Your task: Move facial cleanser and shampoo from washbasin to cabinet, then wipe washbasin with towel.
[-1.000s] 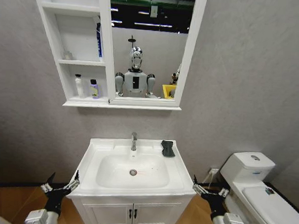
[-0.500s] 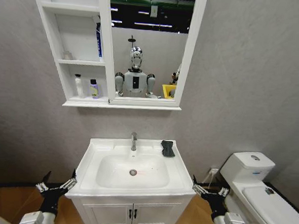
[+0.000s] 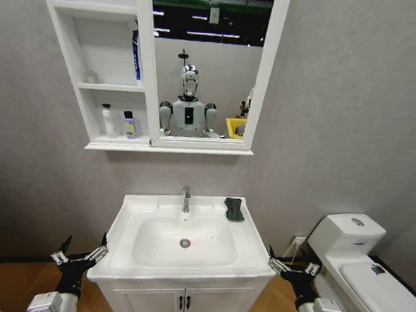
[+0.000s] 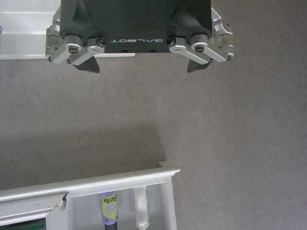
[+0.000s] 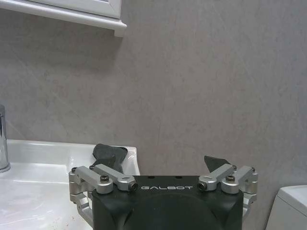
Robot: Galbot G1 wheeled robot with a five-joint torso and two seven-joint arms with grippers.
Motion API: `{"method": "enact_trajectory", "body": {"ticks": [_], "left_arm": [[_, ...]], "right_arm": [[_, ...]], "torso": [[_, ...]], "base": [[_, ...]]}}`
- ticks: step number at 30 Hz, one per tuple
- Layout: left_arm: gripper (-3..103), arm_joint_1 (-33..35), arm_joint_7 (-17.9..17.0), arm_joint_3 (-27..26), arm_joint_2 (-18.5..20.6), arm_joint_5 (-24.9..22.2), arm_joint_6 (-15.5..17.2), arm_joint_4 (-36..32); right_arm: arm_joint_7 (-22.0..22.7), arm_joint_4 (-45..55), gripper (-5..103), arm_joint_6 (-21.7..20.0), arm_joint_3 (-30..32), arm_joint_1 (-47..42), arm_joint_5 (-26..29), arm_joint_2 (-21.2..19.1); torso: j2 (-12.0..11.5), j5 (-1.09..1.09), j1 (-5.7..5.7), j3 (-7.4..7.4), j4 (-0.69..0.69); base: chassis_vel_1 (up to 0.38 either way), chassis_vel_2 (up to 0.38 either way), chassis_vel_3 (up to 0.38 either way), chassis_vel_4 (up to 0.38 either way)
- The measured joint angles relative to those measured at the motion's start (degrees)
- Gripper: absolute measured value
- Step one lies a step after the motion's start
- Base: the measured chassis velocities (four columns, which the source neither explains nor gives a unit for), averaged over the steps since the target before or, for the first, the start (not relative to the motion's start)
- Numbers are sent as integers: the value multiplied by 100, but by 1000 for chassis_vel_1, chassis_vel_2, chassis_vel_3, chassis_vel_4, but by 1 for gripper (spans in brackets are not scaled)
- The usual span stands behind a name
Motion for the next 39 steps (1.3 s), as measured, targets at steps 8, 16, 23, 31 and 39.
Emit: {"method": "enact_trajectory", "body": {"ticks": [8, 16, 23, 31, 39], "left_arm": [[100, -4, -9, 29, 2, 0, 10, -12], [100, -18, -26, 61, 3, 0, 22, -24], [100, -11, -72, 77, -1, -11, 9, 15], [100, -4, -290, 148, -3, -19, -86, 167], [100, -48, -663, 444, 79, 13, -134, 305]], "right_arm": [[-21, 0, 100, 0, -1, 4, -1, -10], [-49, -13, 100, -1, 11, 4, 0, -12], [-117, -91, 100, -2, 19, 23, 17, -58], [76, -785, 100, -345, 96, 895, 815, -583], [377, -2308, 100, -793, -68, 2282, 1755, -1642]], "torso": [[0, 0, 0, 0, 0], [0, 0, 0, 0, -1], [0, 0, 0, 0, -1], [0, 1, -1, 0, 1], [0, 3, -1, 1, -6]], "base": [[-25, 20, 21, -20], [-50, 39, 49, -56], [-53, 51, 54, -55], [-11, 10, 11, -12], [0, 0, 0, 0]]}}
